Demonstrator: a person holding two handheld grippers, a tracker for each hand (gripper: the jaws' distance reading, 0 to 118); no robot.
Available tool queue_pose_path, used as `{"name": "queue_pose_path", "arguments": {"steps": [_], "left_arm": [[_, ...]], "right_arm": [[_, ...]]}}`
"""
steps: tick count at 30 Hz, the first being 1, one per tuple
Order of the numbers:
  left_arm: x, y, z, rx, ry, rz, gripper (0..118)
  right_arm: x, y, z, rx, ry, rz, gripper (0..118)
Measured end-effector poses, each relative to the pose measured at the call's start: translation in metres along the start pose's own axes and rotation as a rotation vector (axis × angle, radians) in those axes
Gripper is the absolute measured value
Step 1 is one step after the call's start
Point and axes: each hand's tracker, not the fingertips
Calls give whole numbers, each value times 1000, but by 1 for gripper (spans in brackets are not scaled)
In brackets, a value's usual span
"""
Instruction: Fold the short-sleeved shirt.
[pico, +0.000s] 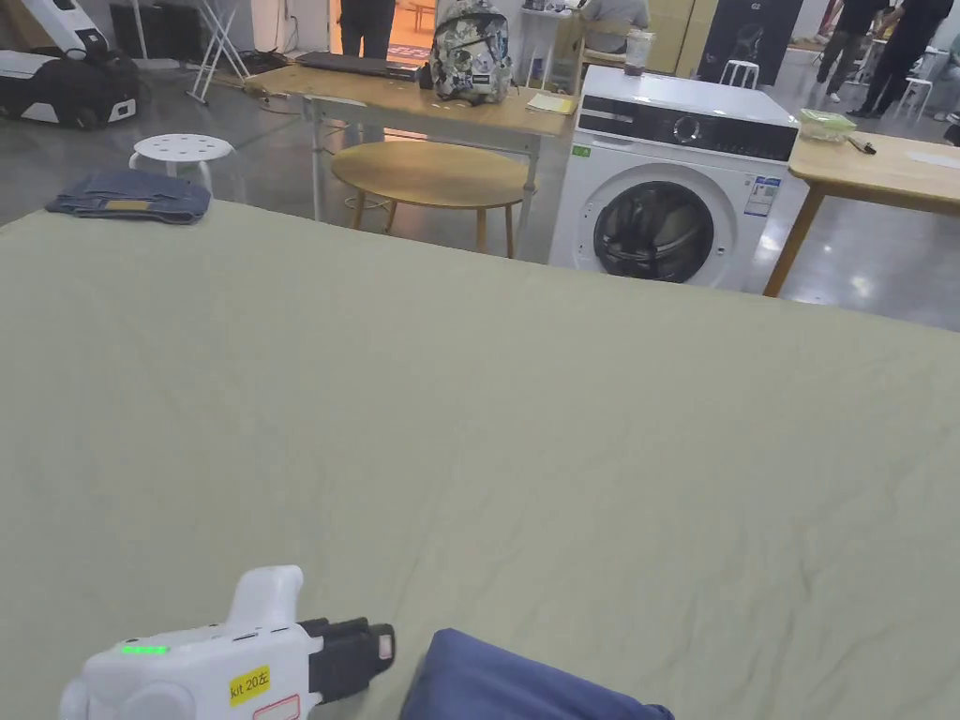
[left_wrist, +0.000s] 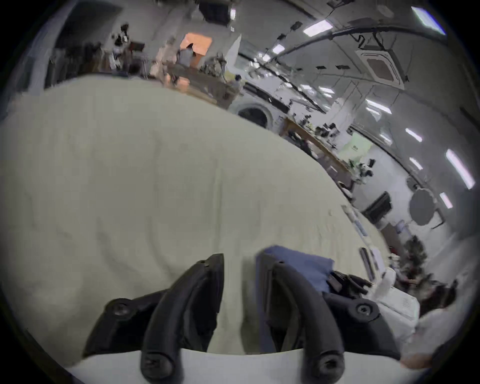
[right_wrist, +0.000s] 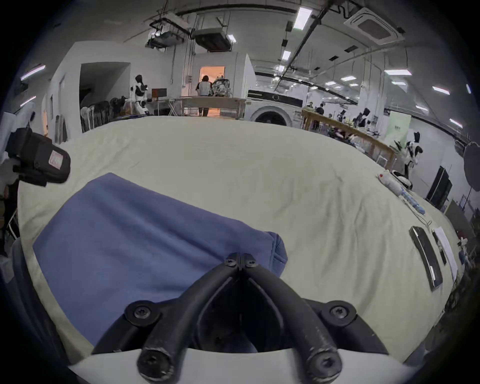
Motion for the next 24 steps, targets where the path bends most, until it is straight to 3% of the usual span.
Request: {"name": "queue_pose_path", "arguments": {"steps": [3,6,7,11,15,17,18,19,21,24], "left_arm": [[5,5,-7,-132,-159,85,61],[-4,8,-23,-239,-256,170,74],[-6,7,-26,-265,-273,180,87],[-19,3,-56,-399,-349,224,88],[-17,1,-70,-420,-443,274,88],[-12,-3,-76,-425,-428,253,72],[-11,-5,-78,-420,-375,208,58],[-13,-9,-78,-411,-343,199,35],[-25,-12,-79,-407,-415,325,27],[-23,-19,-72,-379,-426,343,20]], "right_arm": [[5,0,-1,-5,14,-19,0],[6,1,0,-7,21,-27,0],[6,1,0,-7,22,-27,0],[8,0,0,-8,28,-33,0],[9,-1,0,-7,33,-38,0],[11,-1,0,-7,37,-46,0],[12,-1,0,-7,40,-50,0],[13,-2,0,-7,42,-54,0],[14,-2,1,-4,54,-56,0],[15,-2,1,-1,63,-48,0]]}}
